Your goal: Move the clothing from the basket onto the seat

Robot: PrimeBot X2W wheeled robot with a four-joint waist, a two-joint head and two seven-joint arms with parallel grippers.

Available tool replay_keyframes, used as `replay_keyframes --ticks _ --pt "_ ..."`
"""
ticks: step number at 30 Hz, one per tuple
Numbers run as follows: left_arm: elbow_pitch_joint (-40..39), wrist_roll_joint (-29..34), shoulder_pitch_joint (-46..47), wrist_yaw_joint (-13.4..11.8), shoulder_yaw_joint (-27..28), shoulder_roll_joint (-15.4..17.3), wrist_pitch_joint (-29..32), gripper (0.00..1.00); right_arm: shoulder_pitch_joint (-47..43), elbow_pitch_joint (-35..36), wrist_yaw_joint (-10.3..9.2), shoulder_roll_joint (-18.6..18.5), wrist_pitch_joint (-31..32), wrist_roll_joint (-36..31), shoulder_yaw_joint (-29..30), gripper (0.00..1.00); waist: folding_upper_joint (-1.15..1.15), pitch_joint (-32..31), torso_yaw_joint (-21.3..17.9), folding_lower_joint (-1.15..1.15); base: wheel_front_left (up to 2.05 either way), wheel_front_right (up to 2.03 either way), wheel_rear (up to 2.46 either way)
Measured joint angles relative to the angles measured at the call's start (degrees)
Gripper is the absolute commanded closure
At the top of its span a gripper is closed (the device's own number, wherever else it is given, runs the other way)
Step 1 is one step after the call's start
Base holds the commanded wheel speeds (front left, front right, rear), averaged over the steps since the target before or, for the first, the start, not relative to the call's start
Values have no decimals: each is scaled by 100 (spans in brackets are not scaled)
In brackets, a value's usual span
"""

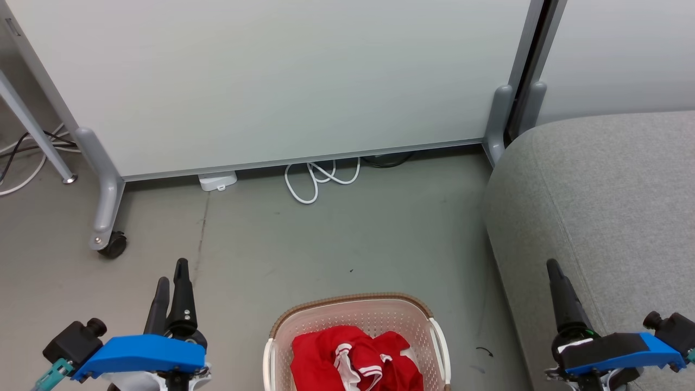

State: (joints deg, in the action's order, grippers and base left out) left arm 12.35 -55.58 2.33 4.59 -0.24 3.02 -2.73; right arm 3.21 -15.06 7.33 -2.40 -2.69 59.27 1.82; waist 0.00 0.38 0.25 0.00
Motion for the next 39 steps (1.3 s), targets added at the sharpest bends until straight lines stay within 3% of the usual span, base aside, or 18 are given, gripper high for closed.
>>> replay_keyframes --ticks 15,39 --pt "-81 1416 -12 -45 -286 97 -281 0 0 14 1 -3 -279 -1416 -57 0 0 9 2 0 0 0 0" --pt "-131 2919 -27 -69 -581 149 -651 0 25 -98 7 -11 -505 -2852 -185 0 0 7 34 0 0 0 0"
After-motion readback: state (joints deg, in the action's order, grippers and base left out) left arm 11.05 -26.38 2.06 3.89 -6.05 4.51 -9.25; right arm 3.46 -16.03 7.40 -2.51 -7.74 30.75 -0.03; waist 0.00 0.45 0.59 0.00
